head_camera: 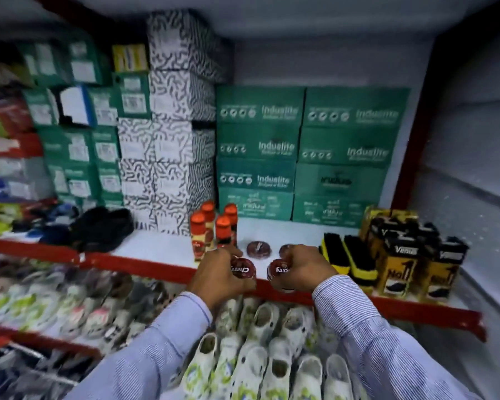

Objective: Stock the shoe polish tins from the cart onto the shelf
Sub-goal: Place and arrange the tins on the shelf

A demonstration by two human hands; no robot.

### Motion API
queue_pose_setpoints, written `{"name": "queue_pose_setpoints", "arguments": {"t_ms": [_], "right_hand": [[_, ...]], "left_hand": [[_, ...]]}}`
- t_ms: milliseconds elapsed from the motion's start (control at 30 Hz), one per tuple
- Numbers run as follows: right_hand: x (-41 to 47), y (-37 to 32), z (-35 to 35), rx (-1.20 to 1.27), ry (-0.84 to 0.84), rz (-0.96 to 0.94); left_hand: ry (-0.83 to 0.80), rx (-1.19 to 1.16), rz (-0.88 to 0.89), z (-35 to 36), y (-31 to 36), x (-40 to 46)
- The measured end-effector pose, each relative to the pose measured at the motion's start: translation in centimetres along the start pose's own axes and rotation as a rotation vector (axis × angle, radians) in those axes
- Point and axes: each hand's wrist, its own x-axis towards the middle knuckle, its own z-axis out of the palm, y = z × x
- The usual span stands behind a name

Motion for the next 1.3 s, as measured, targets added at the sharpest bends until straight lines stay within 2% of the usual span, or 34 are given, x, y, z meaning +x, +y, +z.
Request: {"name": "queue_pose_setpoints", "arguments": {"t_ms": [300,467,767,900,1000,1167,1300], "right_hand": [[4.9,2.6,0.3,0.045,0.122,0.149],[7.0,4.1,2.2,-0.034,0.056,0.067],[8.2,5.1,3.3,0.035,0.049,0.101],[9.3,5.4,2.9,-0.007,0.092,0.082],[10.3,4.9,2.8,-0.026,0.139,0.02],[11.6,4.9,3.8,-0.141,0.001,-0.053],[12.3,5.6,4.2,-0.154,-0.026,-0.079]], "left_hand": [[0.0,-0.04,-0.041,5.2,1.3,7.6],[-0.03,-0.016,-0.045,7.2,0.5,9.2],[-0.055,0.002,-0.016,8.6,-0.7,10.5],[0.004,0.084,0.053,8.4,-1.0,12.1],[0.015,0.103,0.038,8.4,-0.6,13.4],[-0.082,0.138,-0.022,9.4,-1.1,15.2],[-0.102,0.122,-0.033,10.0,-1.7,16.2]]}}
